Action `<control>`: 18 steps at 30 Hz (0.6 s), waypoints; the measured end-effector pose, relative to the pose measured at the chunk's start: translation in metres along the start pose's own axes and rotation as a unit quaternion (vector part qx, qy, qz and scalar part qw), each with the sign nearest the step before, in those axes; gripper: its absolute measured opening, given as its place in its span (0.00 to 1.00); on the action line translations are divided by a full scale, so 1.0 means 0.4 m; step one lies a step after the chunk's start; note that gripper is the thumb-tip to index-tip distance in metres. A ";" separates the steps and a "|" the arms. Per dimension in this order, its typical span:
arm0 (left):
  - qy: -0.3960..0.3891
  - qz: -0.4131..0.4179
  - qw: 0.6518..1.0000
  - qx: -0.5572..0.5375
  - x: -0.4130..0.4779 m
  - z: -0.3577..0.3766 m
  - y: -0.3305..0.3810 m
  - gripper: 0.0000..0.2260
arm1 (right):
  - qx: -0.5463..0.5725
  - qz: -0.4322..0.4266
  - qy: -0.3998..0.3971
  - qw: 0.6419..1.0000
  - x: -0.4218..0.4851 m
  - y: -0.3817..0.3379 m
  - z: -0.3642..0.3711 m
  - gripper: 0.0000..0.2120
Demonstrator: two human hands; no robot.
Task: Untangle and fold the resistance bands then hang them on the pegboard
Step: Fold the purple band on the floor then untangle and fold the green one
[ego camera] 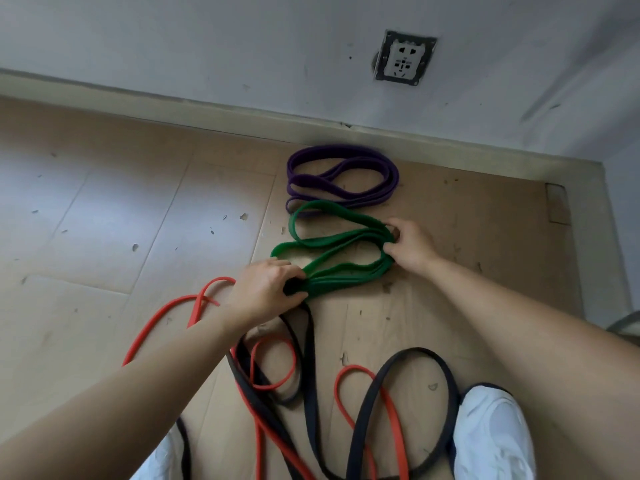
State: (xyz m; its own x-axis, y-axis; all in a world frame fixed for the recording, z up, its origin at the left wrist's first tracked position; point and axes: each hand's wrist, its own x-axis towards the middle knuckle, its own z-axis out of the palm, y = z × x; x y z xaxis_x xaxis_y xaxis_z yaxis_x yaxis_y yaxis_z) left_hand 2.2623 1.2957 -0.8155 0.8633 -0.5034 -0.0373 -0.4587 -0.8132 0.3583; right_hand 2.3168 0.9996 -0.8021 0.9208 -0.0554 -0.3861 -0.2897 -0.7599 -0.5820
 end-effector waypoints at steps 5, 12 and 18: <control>0.016 0.035 0.997 0.061 0.052 -0.002 0.001 0.10 | -0.042 -0.012 0.017 0.999 0.020 0.023 0.003 0.28; 0.068 0.009 0.993 0.093 0.128 -0.026 -0.036 0.12 | -0.062 -0.008 0.020 0.998 0.057 -0.005 0.005 0.30; 0.014 -0.024 0.998 0.053 0.082 0.005 -0.047 0.28 | -0.058 0.004 -0.011 0.998 0.041 -0.009 0.006 0.35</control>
State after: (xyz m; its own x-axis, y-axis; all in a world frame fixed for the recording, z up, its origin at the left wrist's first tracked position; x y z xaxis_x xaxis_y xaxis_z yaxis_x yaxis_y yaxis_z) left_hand 2.2989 1.2936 -0.8253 0.8896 -0.4559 -0.0260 -0.4351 -0.8635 0.2550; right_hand 2.3323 1.0030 -0.8078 0.9125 -0.0482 -0.4063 -0.2631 -0.8297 -0.4923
